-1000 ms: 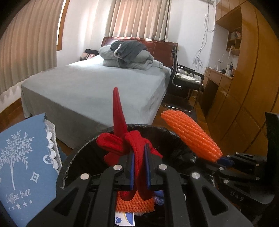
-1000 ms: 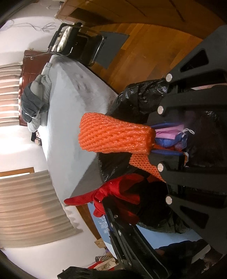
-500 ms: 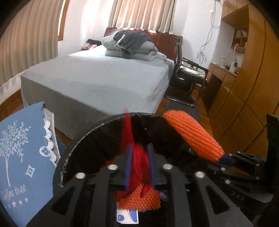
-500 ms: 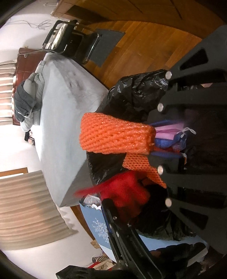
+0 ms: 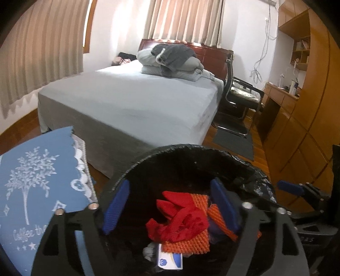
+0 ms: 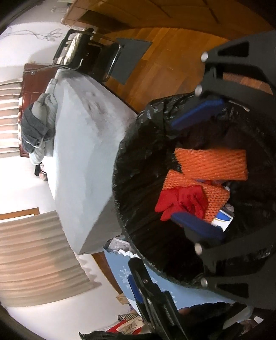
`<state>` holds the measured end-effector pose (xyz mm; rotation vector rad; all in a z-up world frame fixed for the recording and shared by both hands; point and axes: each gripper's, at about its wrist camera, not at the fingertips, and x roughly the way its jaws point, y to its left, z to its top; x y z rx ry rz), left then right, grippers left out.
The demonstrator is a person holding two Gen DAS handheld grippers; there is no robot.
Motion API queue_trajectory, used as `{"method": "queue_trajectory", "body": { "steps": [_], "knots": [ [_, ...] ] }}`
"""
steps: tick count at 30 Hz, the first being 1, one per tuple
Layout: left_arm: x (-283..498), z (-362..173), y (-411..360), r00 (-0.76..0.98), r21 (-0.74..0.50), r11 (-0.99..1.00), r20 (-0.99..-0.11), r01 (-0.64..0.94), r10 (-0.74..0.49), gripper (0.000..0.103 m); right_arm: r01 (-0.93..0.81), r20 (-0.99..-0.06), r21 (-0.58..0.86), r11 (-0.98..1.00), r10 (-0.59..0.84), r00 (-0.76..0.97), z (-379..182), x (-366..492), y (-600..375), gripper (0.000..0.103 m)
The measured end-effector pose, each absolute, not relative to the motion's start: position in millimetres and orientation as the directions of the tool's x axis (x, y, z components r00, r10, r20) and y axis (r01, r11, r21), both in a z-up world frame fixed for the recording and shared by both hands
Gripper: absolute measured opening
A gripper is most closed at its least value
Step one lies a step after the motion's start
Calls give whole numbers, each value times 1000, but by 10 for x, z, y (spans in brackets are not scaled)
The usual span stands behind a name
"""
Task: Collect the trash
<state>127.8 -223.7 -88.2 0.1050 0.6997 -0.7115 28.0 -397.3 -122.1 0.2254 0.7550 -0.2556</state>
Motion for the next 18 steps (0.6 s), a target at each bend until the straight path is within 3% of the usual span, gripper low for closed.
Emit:
{"method": "queue_trajectory", "body": {
  "steps": [6, 18],
  "knots": [
    [1209, -743, -2029, 590, -113, 791, -605, 602, -535, 96, 304, -678, 133, 943, -137, 722, -1017, 214, -3920, 94],
    [926, -410, -1537, 672, -77, 842, -567, 534, -477, 97, 232, -616, 132, 964, -104, 781, -491, 71, -3579, 97]
  ]
}}
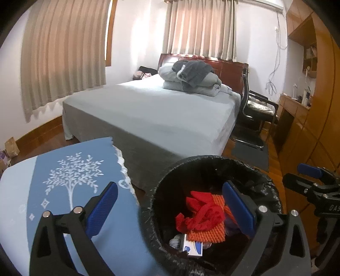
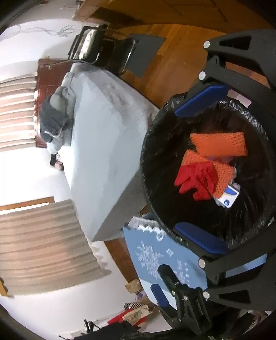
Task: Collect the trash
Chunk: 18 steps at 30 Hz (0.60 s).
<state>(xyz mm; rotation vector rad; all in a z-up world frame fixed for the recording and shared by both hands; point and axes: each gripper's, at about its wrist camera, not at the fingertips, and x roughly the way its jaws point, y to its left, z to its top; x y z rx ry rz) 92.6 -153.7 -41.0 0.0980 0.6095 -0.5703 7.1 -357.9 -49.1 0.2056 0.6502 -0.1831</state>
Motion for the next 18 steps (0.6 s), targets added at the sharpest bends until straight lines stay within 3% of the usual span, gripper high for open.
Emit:
{"method": "queue_trajectory", "body": {
  "steps": [18],
  "knots": [
    [437, 39, -1112, 748, -42, 876, -502, 480, -434, 97, 164, -564, 101, 981, -79, 822, 26, -190, -3096, 97]
  ]
}}
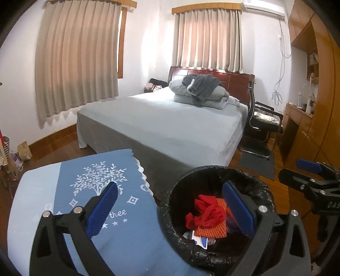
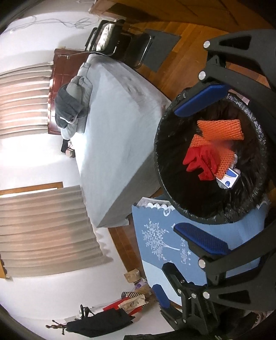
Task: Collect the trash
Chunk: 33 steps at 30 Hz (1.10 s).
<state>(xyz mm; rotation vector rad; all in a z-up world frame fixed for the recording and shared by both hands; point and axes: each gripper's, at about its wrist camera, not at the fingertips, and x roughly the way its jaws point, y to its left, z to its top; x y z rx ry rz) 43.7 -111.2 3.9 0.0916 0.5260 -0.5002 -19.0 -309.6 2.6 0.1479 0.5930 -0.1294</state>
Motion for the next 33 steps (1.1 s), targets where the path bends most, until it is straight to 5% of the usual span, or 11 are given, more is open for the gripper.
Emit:
{"method": "queue_trajectory", "body": {
  "steps": [33],
  "knots": [
    [135, 184, -917, 783, -43, 890, -457, 455, -422, 97, 123, -544, 84, 989, -58, 837, 133, -285, -2852, 97]
  ]
}}
